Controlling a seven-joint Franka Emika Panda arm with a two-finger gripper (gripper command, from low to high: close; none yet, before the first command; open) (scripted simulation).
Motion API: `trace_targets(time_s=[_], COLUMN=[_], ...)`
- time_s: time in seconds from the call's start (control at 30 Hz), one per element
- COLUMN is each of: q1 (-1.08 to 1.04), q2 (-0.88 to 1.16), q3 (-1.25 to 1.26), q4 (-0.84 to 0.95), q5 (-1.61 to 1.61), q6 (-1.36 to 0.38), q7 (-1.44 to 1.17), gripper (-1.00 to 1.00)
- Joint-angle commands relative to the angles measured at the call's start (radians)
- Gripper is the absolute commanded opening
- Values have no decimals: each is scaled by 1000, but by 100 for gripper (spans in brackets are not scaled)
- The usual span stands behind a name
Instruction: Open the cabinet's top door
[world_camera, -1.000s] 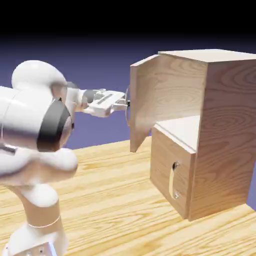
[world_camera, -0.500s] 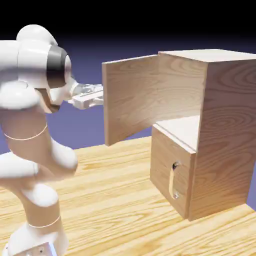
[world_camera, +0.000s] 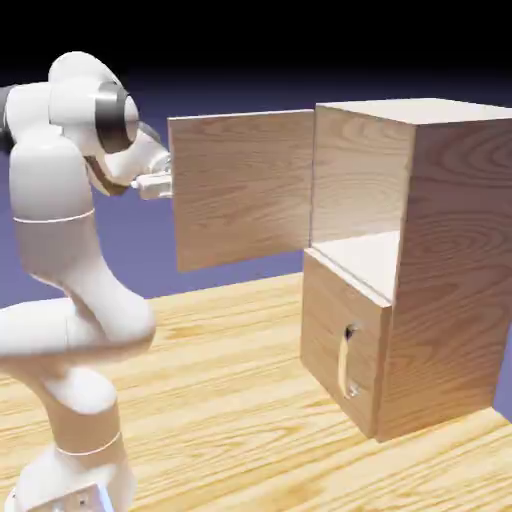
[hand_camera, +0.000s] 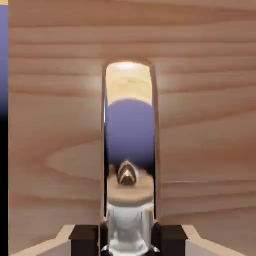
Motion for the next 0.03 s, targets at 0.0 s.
trace_targets(time_s=[0.0], q1=[2], q2=[0], q3=[0], q4=[0], q5=[0], q6=[0], q7=[0], gripper=[100])
